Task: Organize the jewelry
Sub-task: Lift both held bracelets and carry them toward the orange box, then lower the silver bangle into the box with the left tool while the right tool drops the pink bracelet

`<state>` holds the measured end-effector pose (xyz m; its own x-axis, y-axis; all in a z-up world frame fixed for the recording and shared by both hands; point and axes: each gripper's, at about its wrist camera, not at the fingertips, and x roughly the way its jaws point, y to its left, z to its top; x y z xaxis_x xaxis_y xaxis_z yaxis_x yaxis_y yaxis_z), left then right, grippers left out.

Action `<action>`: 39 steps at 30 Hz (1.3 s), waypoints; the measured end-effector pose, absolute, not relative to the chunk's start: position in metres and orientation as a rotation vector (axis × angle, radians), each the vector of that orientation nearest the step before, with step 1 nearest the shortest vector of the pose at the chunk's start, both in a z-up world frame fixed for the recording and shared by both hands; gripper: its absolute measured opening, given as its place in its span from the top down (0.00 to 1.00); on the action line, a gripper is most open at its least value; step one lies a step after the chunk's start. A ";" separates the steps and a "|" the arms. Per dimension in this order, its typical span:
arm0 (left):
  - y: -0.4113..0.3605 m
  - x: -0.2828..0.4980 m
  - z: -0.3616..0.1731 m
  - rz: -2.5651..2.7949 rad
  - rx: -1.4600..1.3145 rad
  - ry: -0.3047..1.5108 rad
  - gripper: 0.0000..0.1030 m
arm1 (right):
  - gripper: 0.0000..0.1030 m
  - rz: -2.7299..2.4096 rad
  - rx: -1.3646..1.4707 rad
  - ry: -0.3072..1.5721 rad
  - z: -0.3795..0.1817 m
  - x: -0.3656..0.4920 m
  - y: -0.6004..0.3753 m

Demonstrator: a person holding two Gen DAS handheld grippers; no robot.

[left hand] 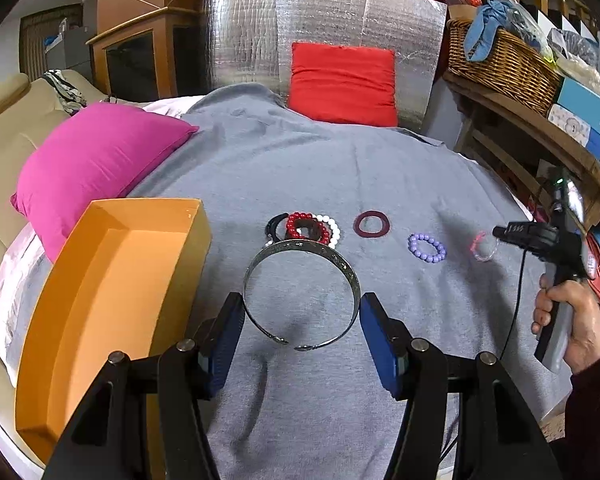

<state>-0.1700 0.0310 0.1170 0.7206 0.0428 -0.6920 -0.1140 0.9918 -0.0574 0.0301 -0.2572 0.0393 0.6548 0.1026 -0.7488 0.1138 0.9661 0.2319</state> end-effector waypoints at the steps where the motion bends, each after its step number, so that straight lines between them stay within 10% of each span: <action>1: 0.033 -0.172 0.119 0.091 -0.103 0.757 0.41 | 0.92 0.024 0.283 0.835 0.047 0.024 -0.254; 23: 0.137 -0.247 0.157 0.306 -0.160 0.656 0.40 | 0.92 0.566 0.273 0.610 0.118 -0.084 -0.130; 39: 0.226 -0.285 0.074 0.499 -0.234 0.888 0.40 | 0.91 1.091 0.095 0.751 0.080 -0.189 0.070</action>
